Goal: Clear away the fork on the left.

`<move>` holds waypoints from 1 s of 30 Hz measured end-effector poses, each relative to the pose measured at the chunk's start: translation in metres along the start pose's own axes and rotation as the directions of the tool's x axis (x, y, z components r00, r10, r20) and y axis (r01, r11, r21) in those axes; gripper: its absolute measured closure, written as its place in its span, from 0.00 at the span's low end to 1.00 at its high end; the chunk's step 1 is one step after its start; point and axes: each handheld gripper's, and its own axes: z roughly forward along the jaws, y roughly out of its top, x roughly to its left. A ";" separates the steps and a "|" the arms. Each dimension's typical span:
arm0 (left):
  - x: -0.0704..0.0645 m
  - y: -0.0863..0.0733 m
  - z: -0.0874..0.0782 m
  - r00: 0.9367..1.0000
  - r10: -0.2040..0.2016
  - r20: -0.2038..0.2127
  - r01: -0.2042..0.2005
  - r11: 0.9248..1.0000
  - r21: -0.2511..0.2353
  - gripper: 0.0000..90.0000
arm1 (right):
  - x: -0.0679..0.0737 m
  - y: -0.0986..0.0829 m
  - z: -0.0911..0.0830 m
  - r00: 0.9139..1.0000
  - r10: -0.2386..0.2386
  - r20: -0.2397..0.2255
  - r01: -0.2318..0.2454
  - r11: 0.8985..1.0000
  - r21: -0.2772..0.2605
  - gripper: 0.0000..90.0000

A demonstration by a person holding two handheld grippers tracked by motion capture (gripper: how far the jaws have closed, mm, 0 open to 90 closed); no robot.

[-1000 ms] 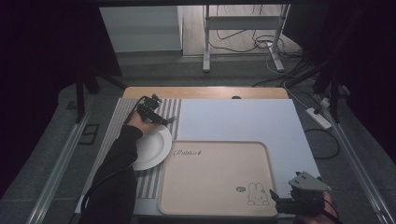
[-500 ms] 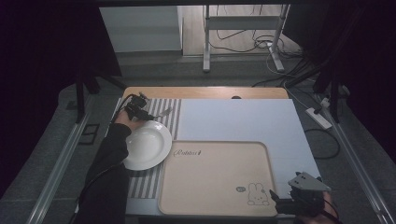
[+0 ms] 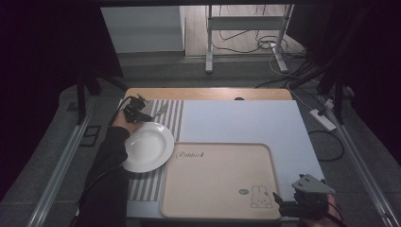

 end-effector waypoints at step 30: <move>0.000 -0.031 -0.071 0.999 -0.047 0.008 0.047 0.998 -0.030 0.95 | 0.001 0.000 0.000 1.000 -0.002 0.002 0.002 1.000 0.007 0.00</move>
